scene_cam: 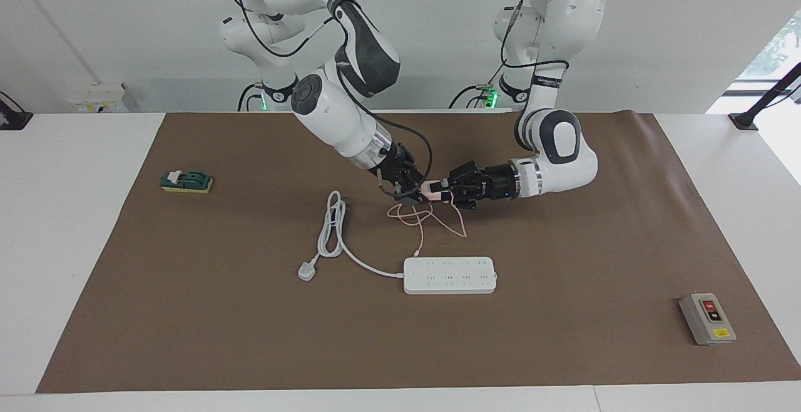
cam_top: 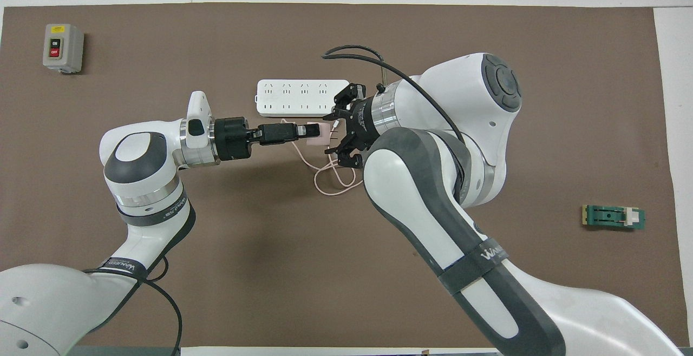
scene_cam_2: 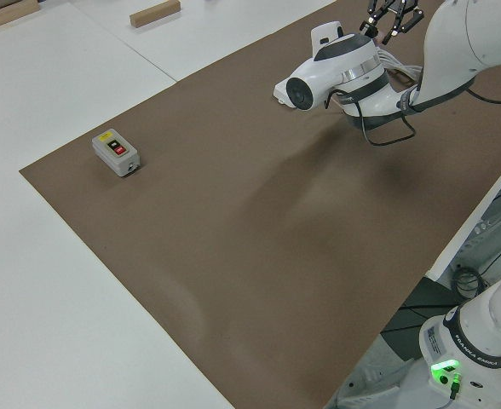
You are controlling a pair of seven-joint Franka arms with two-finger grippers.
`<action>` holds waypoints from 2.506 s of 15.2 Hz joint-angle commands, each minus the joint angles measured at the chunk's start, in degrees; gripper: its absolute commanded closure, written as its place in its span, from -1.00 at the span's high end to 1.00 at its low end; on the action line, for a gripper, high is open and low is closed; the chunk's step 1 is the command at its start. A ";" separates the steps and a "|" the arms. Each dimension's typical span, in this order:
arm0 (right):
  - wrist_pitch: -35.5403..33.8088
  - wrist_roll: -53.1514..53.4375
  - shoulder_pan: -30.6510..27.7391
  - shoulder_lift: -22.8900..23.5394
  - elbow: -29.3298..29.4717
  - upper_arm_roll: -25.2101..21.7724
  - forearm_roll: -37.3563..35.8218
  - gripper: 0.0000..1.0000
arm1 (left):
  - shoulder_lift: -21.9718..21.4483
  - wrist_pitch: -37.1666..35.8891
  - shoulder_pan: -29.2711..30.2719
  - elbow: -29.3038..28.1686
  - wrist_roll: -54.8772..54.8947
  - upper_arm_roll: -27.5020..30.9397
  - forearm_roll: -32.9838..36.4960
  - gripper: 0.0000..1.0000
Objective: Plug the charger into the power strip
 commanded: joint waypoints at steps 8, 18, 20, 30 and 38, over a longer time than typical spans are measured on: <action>-8.42 -13.18 -2.77 -2.34 0.68 -0.49 -9.01 1.00 | 1.36 6.68 5.12 9.37 -10.02 0.06 15.53 -1.00; -23.21 -58.35 -19.28 -7.89 0.86 -0.58 -32.94 1.00 | -6.72 4.95 14.87 11.76 -35.62 0.15 50.69 -1.00; -23.21 -67.67 -22.63 -8.41 0.77 -0.58 -35.83 1.00 | -7.60 3.98 16.10 12.55 -38.95 0.15 56.32 -1.00; -26.29 -80.20 -27.22 -13.07 0.42 -0.49 -40.77 1.00 | -6.38 1.96 17.17 17.19 -45.73 1.11 75.22 -1.00; -29.98 -85.56 -27.22 -16.68 0.77 -0.41 -43.50 1.00 | -6.02 5.74 15.06 19.14 -60.89 0.94 86.30 -1.00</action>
